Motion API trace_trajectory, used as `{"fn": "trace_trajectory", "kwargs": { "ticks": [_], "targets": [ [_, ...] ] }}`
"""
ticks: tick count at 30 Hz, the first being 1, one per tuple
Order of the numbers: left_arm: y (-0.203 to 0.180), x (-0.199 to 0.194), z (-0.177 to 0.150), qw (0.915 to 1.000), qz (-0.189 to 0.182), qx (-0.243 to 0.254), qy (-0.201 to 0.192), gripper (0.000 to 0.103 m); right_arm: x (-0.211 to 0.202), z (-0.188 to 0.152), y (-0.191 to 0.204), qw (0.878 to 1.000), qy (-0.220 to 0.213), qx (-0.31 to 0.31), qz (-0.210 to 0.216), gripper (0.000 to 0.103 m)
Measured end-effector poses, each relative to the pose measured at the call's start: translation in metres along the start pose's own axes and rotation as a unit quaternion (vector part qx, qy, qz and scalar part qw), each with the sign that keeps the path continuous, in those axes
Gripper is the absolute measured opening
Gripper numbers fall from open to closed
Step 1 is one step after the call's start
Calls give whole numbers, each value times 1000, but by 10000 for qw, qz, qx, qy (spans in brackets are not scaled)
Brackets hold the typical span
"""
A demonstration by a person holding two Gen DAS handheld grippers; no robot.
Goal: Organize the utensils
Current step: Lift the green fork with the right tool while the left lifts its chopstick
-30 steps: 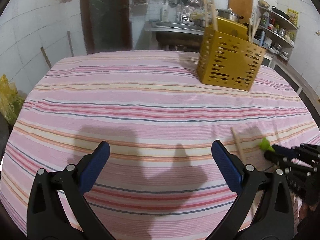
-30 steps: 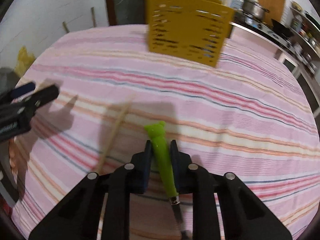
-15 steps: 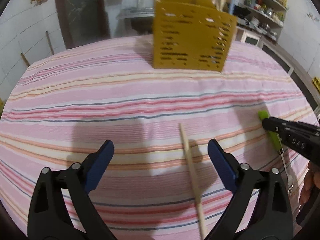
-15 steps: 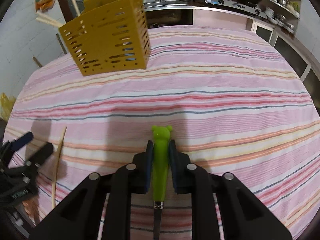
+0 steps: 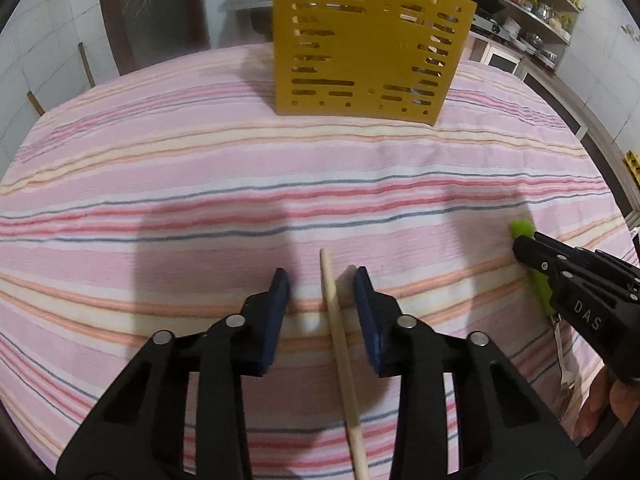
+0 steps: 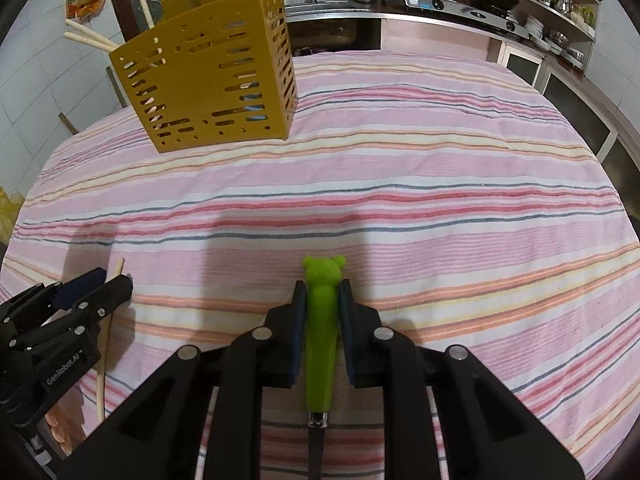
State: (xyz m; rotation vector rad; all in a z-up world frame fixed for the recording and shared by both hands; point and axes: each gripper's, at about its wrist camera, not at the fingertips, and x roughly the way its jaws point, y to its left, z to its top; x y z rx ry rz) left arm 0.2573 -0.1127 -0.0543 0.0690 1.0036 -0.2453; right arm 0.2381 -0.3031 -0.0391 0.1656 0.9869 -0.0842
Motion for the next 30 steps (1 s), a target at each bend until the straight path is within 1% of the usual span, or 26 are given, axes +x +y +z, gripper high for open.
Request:
{"fn": "trace_trajectory", "kwargs": {
  "ticks": [2,4,5,9,13,18,22,27,30],
  "targets": [
    [-2,1,0,10000,67,36,-39,24,0,1,1,10000,-13,36,-21,17],
    [-3,-1,0,9999,89,73,-79,12,1,0,1,10000,-29,65,-2,17],
    [-3,-1,0,9999,73,94,-100,9,0,0,1,10000,-43,65,4,17],
    [2,-6,-1,9998,-8,24,-203,6,-10,-5,-1,9997,-202,115,48,16],
    [7,-16,-2,9994,-83,-85,-334,5,-33,-10,-3,9980,-604,178,68,16],
    [9,-53,-3,9959,-122,-98,-887,5,-72,-17,-2,9914,-1258,241,271,16],
    [9,-89,-8,9903,-106,-37,-1382,5,-101,-27,3,9835,-1744,187,435,16],
    [9,-131,-19,9792,-46,56,-2029,5,-130,-40,14,9729,-2268,28,454,16],
    [8,-150,-31,9710,141,153,-2382,5,-142,-51,18,9664,-2534,-87,413,16]
  ]
}}
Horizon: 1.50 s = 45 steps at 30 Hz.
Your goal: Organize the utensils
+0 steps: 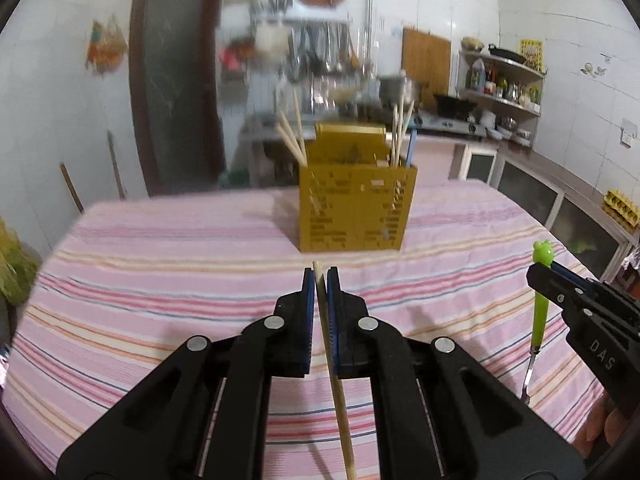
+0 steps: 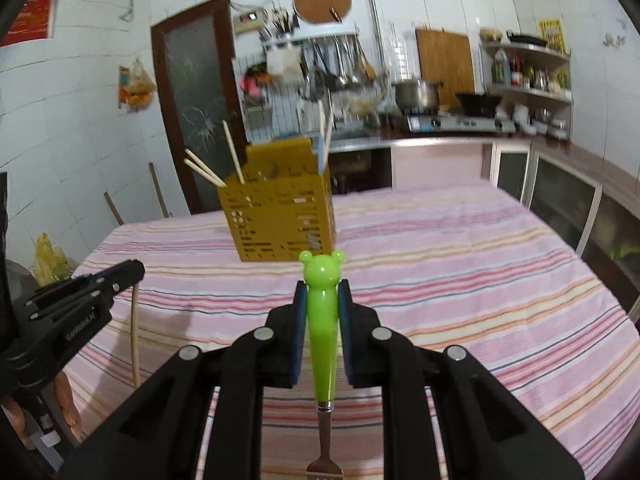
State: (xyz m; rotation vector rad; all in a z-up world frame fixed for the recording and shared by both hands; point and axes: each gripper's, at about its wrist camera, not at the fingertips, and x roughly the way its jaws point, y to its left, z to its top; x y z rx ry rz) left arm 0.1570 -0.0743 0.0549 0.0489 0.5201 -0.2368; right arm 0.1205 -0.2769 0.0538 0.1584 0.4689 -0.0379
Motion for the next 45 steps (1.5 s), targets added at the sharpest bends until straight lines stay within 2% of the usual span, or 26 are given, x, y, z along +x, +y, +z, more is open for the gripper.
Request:
{"fn": "trace_trajectory", "kwargs": {
  "ticks": [8,14,20,29,45],
  "targets": [
    [1,-41,-8,9978,142,109,-642,5,-20,-13,7,9994,-354,-60,17,16],
    [8,-54,-11,9964,164,24,-832,5,-37,-13,9,9981,-605,-92,59,16],
    [11,-62,-4,9941,171,-43,-1069,4,-29,-5,5,9976,-687,-63,74,16],
    [23,-59,7,9921,264,-245,-1204,4,-17,7,10,9972,-717,-167,165,16],
    [28,-49,39,9889,351,-204,-1426,4,-4,36,13,9963,-777,-313,201,16]
  ]
}}
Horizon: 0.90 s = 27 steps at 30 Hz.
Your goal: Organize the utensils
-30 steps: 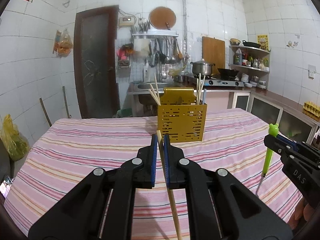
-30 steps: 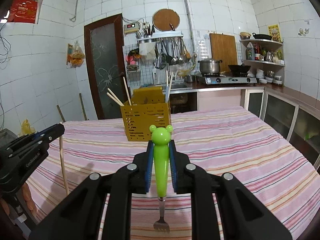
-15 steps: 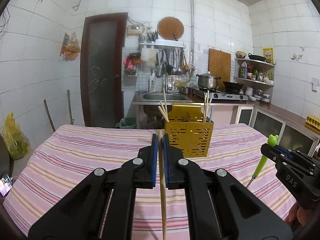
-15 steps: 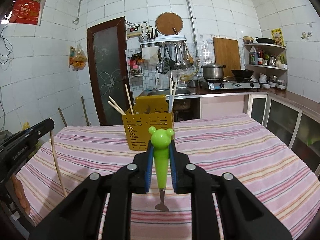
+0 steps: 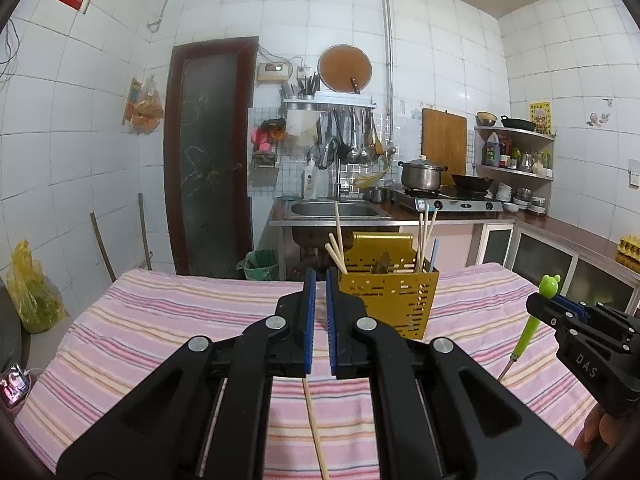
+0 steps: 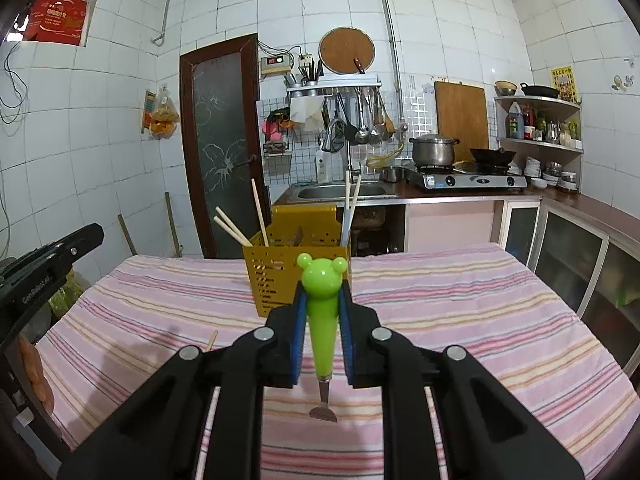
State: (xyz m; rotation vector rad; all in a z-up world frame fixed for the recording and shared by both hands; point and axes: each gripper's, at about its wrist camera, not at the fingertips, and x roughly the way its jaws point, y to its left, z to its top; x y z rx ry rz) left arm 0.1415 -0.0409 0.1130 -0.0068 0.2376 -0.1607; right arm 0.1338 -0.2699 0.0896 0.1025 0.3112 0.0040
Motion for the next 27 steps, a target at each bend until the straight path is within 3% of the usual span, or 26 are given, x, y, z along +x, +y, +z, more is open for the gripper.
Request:
{"fn": "trace_trajectory", "kwargs": {
  "ticks": [6,12,14,15,16,18,25,27],
  "targets": [
    [4,10,14,9999,-111,-78,-5,4,5,11,-3,10000,-11,-36,-30,16],
    [17,41,11,9982,-118,-263,524,4,22,6,-10,9997,222,77,-41,16],
    [24,53,7,9966,-86,-336,743,10,25,6,-14,9996,253,143,-35,16],
    [26,60,4,9951,-101,-389,906,22,25,7,-16,9995,260,152,-37,16],
    [30,68,1,9931,-110,-473,1064,37,26,8,-17,9995,265,147,-36,16],
    [39,84,-9,9880,-128,-677,1383,46,27,9,-17,9996,267,121,-44,16],
    [30,145,-63,9651,134,-339,2594,46,48,14,-25,9983,544,152,-106,16],
    [28,166,-81,9544,193,-247,2969,46,52,15,-29,9979,603,201,-93,16]
  ]
}}
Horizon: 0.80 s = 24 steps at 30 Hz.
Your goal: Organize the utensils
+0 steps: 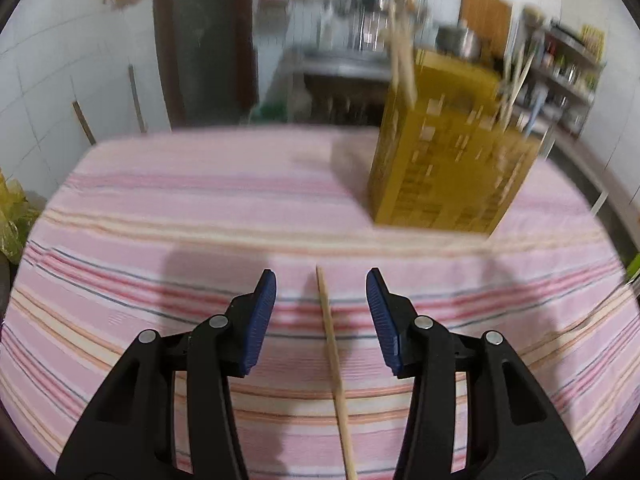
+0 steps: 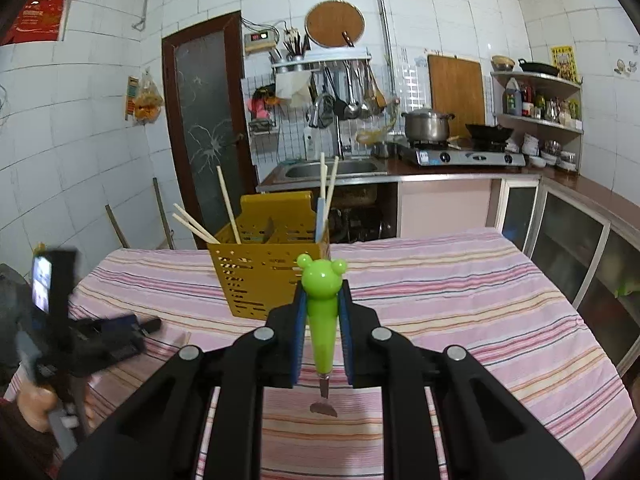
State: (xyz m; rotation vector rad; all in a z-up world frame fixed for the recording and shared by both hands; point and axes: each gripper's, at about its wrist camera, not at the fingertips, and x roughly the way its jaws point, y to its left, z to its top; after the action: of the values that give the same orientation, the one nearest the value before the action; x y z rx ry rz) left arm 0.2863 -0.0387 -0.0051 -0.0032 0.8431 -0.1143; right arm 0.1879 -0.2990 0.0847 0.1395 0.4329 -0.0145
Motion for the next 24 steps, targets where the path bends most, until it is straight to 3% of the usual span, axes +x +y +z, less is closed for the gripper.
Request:
{"fn": "trace_trajectory", "kwargs": {
  "ticks": [5,8,10,12,15,19,24],
  "targets": [
    [4,51,-2,9978,250,-122,609,45,5,1,-4,10000,19,21,24,16],
    [3,63,-1,9979,324,-124,545,38,8,2,-6,10000,31,29,15,16],
    [0,65,0,9982,303,-14,514,19,11,1,-7,10000,48,34,-2,16],
    [-2,67,1,9983,263,36,517,7,15,0,-7,9999,88,55,-6,16],
    [-2,69,5,9985,161,46,531,5,20,0,-6,9999,115,67,-3,16],
    [3,57,10,9993,-23,-133,351,4,21,2,-3,10000,94,11,-4,16],
    [-1,7,19,9986,-331,-156,-393,4,21,4,0,10000,49,11,13,16]
  ]
}}
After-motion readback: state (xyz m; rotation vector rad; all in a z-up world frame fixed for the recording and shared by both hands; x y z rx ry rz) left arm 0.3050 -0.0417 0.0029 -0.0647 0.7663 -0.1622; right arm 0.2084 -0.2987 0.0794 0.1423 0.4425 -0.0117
